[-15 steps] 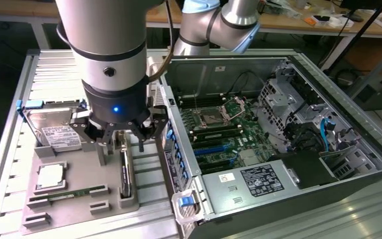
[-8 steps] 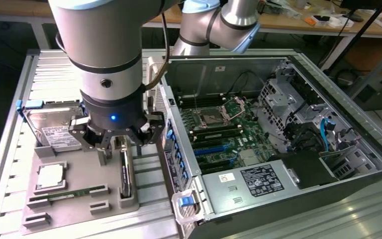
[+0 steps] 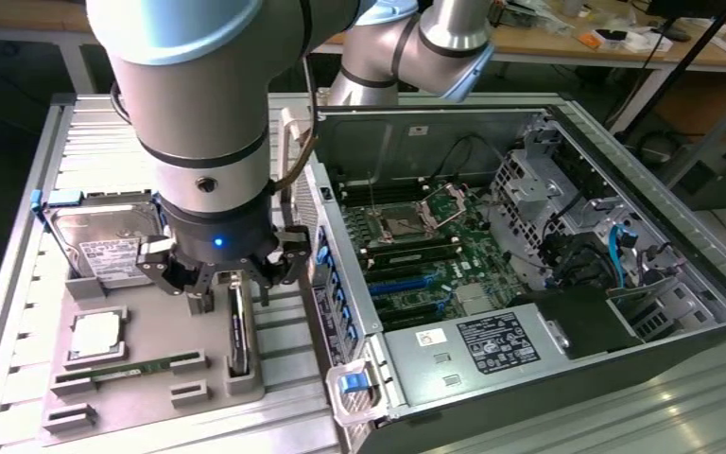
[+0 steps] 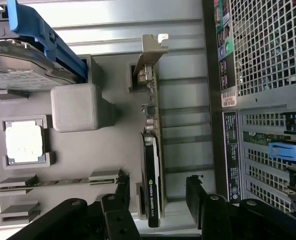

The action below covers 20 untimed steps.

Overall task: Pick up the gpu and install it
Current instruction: 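Reach for the gpu, then pick up the gpu and move the gpu toward the slot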

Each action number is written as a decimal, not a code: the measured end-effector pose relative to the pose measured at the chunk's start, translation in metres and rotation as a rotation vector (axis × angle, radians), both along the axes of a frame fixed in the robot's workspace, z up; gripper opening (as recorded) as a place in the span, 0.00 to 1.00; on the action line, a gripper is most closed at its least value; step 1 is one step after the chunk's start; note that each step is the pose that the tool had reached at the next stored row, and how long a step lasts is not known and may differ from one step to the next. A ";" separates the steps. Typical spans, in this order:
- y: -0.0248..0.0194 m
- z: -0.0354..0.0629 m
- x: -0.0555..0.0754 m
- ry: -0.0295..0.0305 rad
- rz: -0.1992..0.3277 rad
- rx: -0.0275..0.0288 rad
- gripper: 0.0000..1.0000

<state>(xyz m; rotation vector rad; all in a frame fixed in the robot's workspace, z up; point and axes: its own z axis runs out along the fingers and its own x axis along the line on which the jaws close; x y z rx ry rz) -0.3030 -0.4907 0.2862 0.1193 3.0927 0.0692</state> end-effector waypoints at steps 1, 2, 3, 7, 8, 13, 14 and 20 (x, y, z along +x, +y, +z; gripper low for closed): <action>0.0000 -0.0001 0.000 0.0002 0.000 -0.0002 0.57; 0.0000 -0.0002 0.000 0.0002 0.000 -0.0001 0.57; 0.0000 -0.0002 0.000 0.0001 0.000 -0.0001 0.57; 0.0000 -0.0002 0.000 0.0001 0.000 0.0000 0.57; 0.0000 -0.0002 0.000 0.0000 0.000 -0.0001 0.57; 0.0000 -0.0002 0.000 0.0001 0.000 -0.0001 0.57; 0.0000 -0.0003 0.000 0.0000 0.000 0.0000 0.57; -0.0001 -0.0082 0.000 -0.0015 0.000 -0.0001 0.57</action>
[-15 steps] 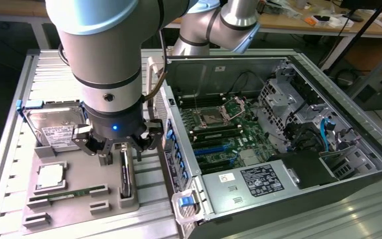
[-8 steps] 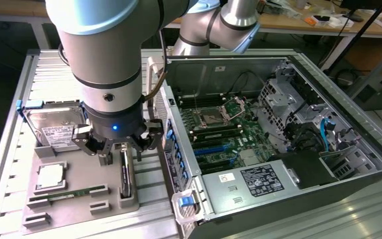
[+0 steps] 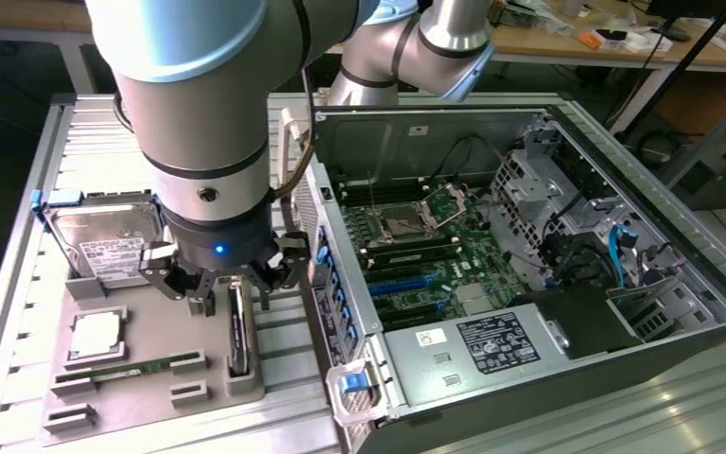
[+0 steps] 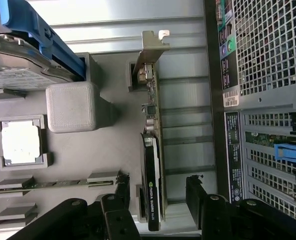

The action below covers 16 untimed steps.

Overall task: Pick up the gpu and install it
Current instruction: 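Pick up the gpu and move the gpu toward the slot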

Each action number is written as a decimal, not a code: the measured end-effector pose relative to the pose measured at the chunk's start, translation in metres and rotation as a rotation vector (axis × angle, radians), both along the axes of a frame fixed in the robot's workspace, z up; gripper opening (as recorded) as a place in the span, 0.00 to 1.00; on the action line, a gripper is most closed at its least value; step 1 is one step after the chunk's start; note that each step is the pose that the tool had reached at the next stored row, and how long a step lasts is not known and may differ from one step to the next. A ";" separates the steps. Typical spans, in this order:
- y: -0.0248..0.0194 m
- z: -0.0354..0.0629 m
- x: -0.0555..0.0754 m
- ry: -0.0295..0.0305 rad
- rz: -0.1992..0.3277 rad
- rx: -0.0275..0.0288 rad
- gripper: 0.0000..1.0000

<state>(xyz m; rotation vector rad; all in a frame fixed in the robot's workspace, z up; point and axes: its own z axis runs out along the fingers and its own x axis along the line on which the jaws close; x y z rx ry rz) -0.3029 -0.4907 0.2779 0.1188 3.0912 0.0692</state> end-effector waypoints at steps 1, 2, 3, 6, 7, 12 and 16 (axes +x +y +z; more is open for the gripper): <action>0.0000 -0.0031 0.000 -0.0002 0.000 0.0000 0.57; 0.0000 -0.0058 0.000 -0.0003 0.000 0.0001 0.57; 0.0000 -0.0077 0.000 -0.0003 0.000 0.0001 0.57; 0.0002 -0.0143 -0.002 -0.0007 0.000 0.0001 0.57; 0.0003 -0.0160 -0.003 -0.0010 0.000 0.0001 0.57; 0.0017 -0.0255 -0.006 -0.0019 0.000 0.0000 0.57; 0.0058 -0.0292 -0.006 -0.0022 0.000 0.0000 0.57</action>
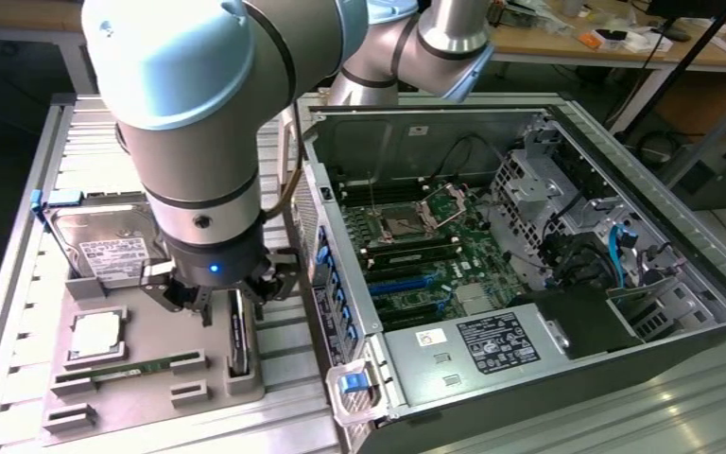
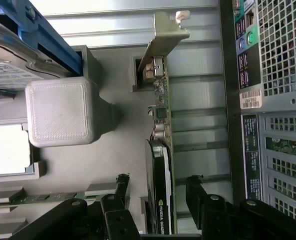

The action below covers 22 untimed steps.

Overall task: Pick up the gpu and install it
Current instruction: 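Pick up the gpu and move the gpu toward the slot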

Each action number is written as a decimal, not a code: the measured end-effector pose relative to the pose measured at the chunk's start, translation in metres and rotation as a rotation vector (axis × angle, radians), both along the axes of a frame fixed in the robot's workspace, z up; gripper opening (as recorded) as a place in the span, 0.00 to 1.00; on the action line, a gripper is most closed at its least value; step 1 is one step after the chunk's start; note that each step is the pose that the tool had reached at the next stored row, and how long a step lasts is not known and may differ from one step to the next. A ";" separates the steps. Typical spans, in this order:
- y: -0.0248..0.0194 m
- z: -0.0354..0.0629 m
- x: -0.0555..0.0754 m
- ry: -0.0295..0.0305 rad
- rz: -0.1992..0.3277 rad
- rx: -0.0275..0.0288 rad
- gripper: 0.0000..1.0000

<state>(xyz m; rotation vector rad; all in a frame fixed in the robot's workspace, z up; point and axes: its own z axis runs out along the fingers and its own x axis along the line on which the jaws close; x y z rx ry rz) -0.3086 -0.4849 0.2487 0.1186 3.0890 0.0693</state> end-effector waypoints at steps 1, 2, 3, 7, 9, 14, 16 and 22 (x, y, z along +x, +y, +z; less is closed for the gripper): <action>0.0010 -0.0007 0.000 0.0001 0.000 -0.0001 0.57; 0.0021 -0.0018 0.000 -0.0001 0.000 0.0001 0.57; 0.0032 -0.0026 0.000 0.0001 0.000 0.0000 0.57; 0.0072 -0.0061 0.001 -0.0001 0.001 0.0000 0.57; 0.0073 -0.0061 0.001 0.0000 0.001 0.0000 0.57; 0.0073 -0.0059 0.001 0.0001 0.001 -0.0001 0.55; 0.0073 -0.0060 0.001 0.0001 0.001 -0.0001 0.49; 0.0073 -0.0060 0.001 0.0001 0.001 -0.0002 0.27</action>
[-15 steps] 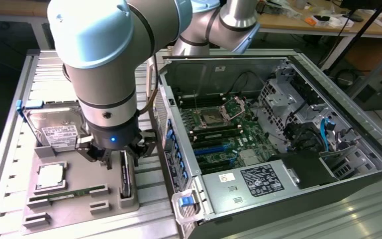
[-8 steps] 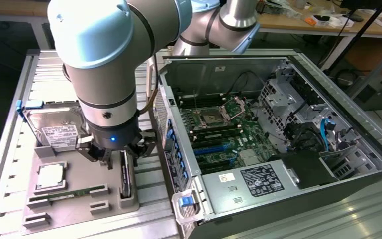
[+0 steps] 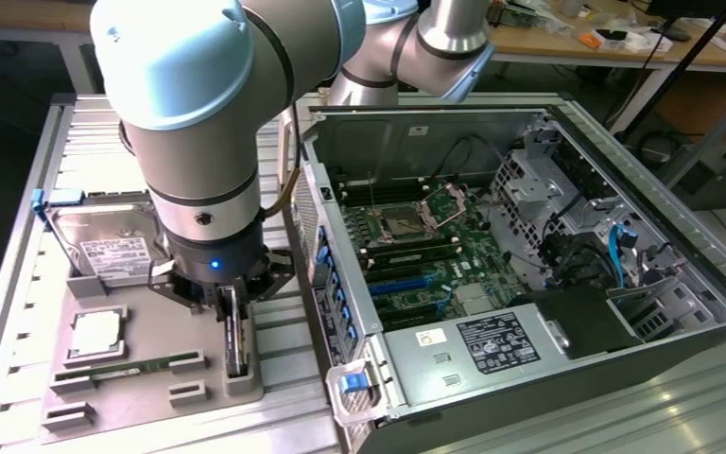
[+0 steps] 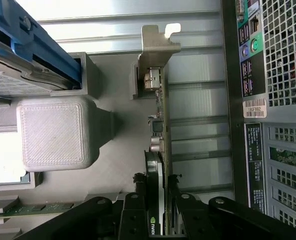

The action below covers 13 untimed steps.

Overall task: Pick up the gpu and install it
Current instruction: 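Pick up the gpu and move the gpu toward the slot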

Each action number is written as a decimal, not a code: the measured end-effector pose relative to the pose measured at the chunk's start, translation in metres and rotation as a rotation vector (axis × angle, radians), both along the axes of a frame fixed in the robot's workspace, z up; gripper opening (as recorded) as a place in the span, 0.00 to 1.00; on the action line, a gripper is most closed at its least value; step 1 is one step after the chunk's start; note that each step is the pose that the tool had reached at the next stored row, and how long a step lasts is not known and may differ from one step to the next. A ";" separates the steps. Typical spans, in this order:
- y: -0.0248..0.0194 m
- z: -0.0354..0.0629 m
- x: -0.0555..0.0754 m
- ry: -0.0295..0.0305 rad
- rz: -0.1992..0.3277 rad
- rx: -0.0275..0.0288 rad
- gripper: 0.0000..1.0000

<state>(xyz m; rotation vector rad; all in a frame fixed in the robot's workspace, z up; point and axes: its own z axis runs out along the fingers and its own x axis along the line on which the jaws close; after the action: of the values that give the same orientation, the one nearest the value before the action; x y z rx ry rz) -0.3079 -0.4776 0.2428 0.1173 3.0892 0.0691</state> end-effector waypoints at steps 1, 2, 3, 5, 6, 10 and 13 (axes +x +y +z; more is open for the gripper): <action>0.0000 0.0000 0.000 0.0000 0.000 0.0000 0.27; 0.0000 0.0000 0.000 0.0000 0.000 0.0000 0.27; 0.0000 0.0000 0.000 -0.0001 0.000 0.0001 0.27; 0.0000 0.0000 0.000 0.0000 0.000 0.0000 0.27; 0.0000 0.0000 0.000 0.0000 0.000 0.0000 0.27; 0.0000 0.0000 0.000 -0.0001 0.000 0.0000 0.27; 0.0000 0.0000 0.000 0.0000 0.000 0.0000 0.27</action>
<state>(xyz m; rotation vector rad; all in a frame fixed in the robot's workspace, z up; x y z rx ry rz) -0.3080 -0.4776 0.2427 0.1173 3.0892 0.0691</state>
